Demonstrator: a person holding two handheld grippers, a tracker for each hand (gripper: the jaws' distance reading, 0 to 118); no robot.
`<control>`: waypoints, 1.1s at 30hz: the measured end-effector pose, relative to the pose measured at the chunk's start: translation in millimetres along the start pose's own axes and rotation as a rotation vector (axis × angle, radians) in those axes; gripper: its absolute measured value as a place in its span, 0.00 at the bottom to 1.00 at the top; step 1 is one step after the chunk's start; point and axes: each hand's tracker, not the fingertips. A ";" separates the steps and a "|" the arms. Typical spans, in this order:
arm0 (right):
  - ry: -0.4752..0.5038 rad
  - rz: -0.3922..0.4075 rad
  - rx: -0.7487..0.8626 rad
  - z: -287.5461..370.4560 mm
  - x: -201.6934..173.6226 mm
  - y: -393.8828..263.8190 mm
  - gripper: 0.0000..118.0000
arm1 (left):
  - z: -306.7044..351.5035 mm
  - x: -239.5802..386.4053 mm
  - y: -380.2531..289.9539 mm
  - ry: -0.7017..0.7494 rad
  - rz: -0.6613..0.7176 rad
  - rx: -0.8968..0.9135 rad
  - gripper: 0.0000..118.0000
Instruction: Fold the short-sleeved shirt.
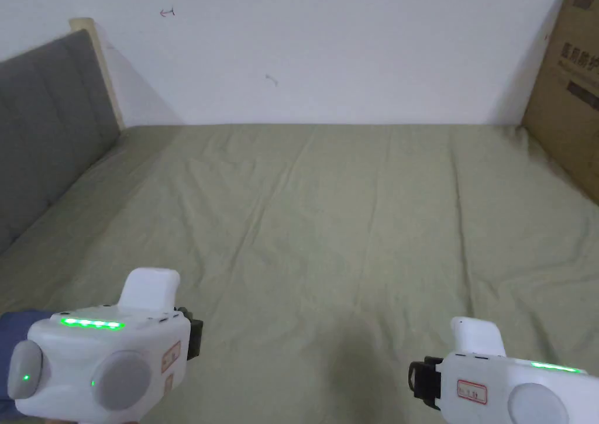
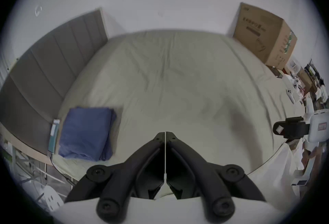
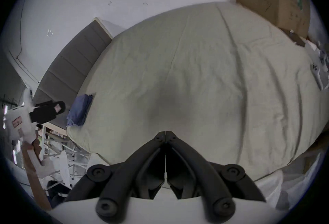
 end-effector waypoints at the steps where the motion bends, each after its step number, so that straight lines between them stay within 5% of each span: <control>1: -0.006 0.009 0.070 12.6 -2.2 5.8 0.00 | 12.3 10.5 5.7 0.014 0.018 0.041 0.00; 13: -0.323 0.326 0.645 126.9 -67.6 59.8 0.00 | 119.1 89.1 59.2 0.039 -0.010 0.459 0.00; 18: -0.343 0.325 0.769 153.4 -82.6 60.7 0.00 | 129.5 99.4 68.8 0.091 0.005 0.526 0.00; 28: -0.295 0.250 0.750 154.8 -77.2 73.8 0.01 | 128.5 103.2 71.6 0.095 -0.005 0.564 0.01; 30: -0.283 0.235 0.734 150.9 -73.9 74.6 0.17 | 125.1 101.4 72.9 0.065 0.003 0.563 0.13; 33: -0.276 0.227 0.723 143.8 -69.6 72.6 0.78 | 120.5 99.7 70.5 0.033 0.021 0.552 0.80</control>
